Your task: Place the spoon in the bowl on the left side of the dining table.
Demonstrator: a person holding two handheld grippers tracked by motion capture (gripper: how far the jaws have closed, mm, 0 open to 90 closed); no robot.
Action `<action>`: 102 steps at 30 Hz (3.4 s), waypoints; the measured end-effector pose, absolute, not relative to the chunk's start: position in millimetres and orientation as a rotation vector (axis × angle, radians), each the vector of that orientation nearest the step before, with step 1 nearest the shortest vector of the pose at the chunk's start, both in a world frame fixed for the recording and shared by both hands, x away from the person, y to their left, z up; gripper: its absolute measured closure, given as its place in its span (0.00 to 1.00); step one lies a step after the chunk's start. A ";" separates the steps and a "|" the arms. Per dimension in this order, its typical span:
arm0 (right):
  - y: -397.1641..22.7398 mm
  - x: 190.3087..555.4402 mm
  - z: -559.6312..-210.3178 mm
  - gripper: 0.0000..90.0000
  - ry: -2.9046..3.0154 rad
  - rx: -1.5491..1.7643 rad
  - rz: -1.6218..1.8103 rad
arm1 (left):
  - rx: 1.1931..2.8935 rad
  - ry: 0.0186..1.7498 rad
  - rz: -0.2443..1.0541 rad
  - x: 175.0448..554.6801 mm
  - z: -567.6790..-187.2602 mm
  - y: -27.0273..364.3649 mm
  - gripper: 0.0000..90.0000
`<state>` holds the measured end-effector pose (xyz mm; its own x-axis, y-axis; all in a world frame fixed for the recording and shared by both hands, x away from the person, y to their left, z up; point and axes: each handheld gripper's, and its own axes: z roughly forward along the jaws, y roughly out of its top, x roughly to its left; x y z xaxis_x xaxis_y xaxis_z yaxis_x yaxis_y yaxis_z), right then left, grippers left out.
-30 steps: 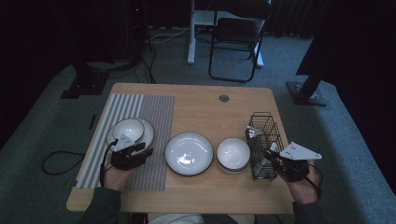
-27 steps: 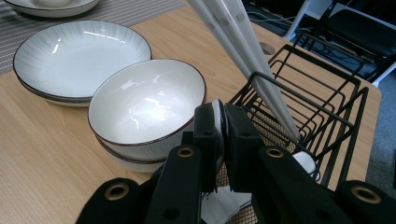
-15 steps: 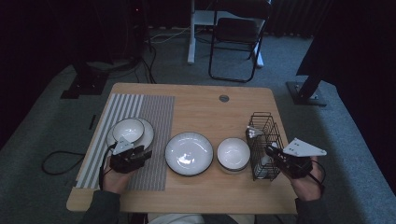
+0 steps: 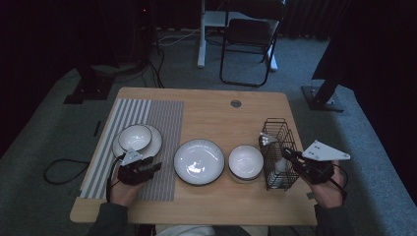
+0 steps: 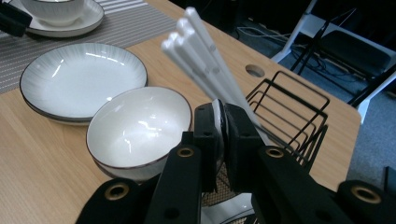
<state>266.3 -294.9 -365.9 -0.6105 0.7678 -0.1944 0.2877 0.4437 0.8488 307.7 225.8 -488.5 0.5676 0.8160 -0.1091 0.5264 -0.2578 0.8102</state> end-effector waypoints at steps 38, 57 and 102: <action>-256.1 270.6 -319.4 0.94 2.137 0.681 1.155 | 1.953 1.078 0.396 307.7 -496.2 221.5 0.59; -224.1 282.9 -330.3 0.94 2.203 0.627 1.221 | 1.956 1.083 0.392 306.4 -498.8 223.0 0.59; -116.6 321.8 -348.9 0.94 2.356 0.492 1.433 | 1.953 1.087 0.382 300.1 -505.7 224.1 0.59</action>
